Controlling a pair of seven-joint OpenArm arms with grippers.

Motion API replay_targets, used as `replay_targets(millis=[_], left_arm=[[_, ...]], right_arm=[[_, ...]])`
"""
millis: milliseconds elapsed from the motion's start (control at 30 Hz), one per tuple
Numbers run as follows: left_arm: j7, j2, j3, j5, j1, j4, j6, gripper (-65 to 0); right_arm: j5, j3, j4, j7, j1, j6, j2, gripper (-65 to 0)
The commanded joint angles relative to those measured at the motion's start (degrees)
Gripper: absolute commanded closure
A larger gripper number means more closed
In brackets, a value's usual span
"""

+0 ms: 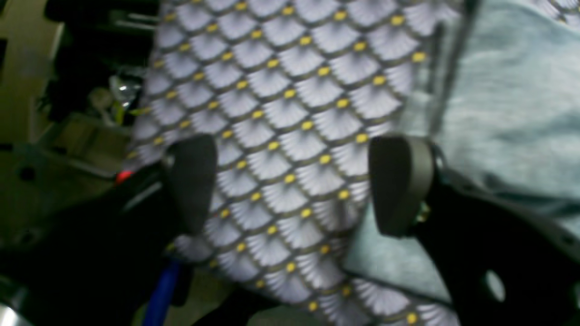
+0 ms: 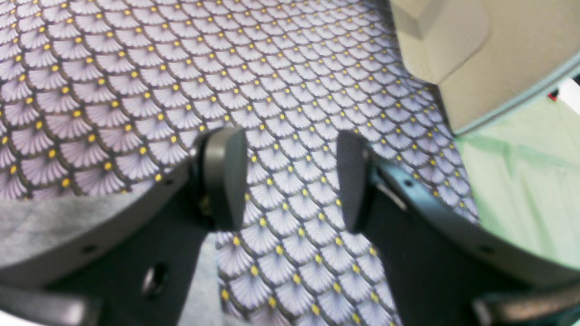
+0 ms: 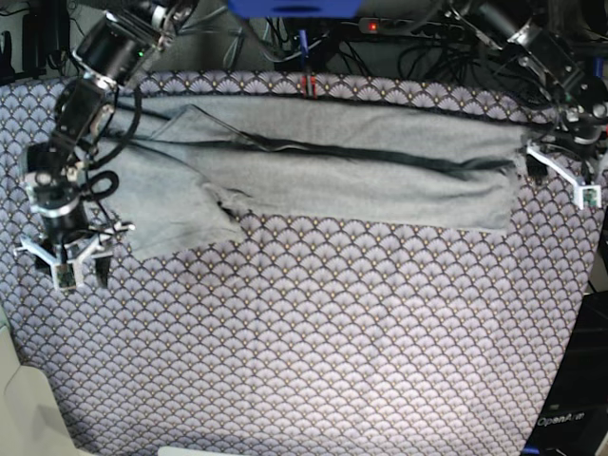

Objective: Fold the T-shirt properly
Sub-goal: 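Move the right gripper to the loose sleeve flap sticking out, then grasp the sleeve flap with the right gripper and tuck it onto the shirt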

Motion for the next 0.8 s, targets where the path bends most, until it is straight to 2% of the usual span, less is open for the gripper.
replay_targets(millis=[0,233,433,633,767], left_arm=[[-1.20,-0.71,-1.00,-0.52,-0.42,1.06,0.29,-51.3],[-1.29,-3.00,-6.18,0.89,0.54,-1.23,0.29,-51.3],[-1.29,-5.72,-9.44,0.98,1.07,-3.69,0.29,-51.3],[-1.29,-5.81,-9.79,0.98,1.42,-3.69,0.29,-51.3],[-1.29,-5.81,-9.79,0.98,1.42,-3.51,0.29,-51.3]], right_arm=[[0.75,-0.33,-0.46,-0.13,1.59,-0.45,0.56,-32.8],[0.75,-0.15,-7.41,-7.69,5.55,-0.45,1.26,-33.0],[0.84,-0.24,-8.46,-8.31,5.81,-0.45,0.12,-33.0],[0.84,0.11,-9.43,-8.40,5.81,-0.45,-1.38,-33.0],[1.10,0.11,-11.63,-10.95,5.73,-0.45,-1.55,-33.0]])
